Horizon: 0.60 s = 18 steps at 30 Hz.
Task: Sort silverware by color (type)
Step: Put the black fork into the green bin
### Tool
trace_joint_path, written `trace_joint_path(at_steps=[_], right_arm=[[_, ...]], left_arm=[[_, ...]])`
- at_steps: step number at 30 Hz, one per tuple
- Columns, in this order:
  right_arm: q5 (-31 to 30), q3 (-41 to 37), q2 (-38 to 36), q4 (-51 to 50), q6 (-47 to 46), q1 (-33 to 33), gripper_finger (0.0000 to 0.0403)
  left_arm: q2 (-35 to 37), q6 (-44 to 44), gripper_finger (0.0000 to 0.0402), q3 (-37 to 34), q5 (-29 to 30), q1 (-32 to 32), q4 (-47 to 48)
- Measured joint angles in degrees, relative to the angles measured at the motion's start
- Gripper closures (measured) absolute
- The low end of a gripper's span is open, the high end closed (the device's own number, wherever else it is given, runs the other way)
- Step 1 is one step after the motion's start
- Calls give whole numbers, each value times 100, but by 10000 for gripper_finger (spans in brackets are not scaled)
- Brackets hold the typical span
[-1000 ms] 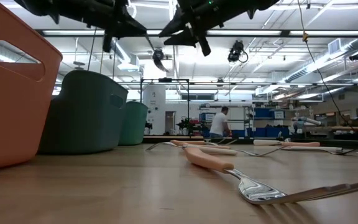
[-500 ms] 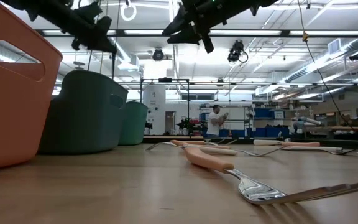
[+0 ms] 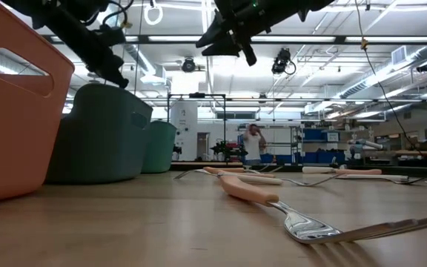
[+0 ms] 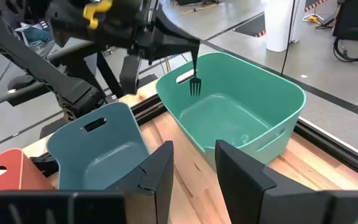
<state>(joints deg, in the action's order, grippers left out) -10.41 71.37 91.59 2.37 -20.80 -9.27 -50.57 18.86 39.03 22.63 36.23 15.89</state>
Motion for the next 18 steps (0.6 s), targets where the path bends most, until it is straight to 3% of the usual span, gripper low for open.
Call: trace_joint_path(at_steps=[11, 18], right_arm=[[1, 0, 0, 2, -2, -36, 277], [2, 0, 0, -1, -2, -36, 277]], left_arm=[[-470, -17, 377, 0, 41, 9, 160], [-701, -219, 350, 0, 41, 9, 166]])
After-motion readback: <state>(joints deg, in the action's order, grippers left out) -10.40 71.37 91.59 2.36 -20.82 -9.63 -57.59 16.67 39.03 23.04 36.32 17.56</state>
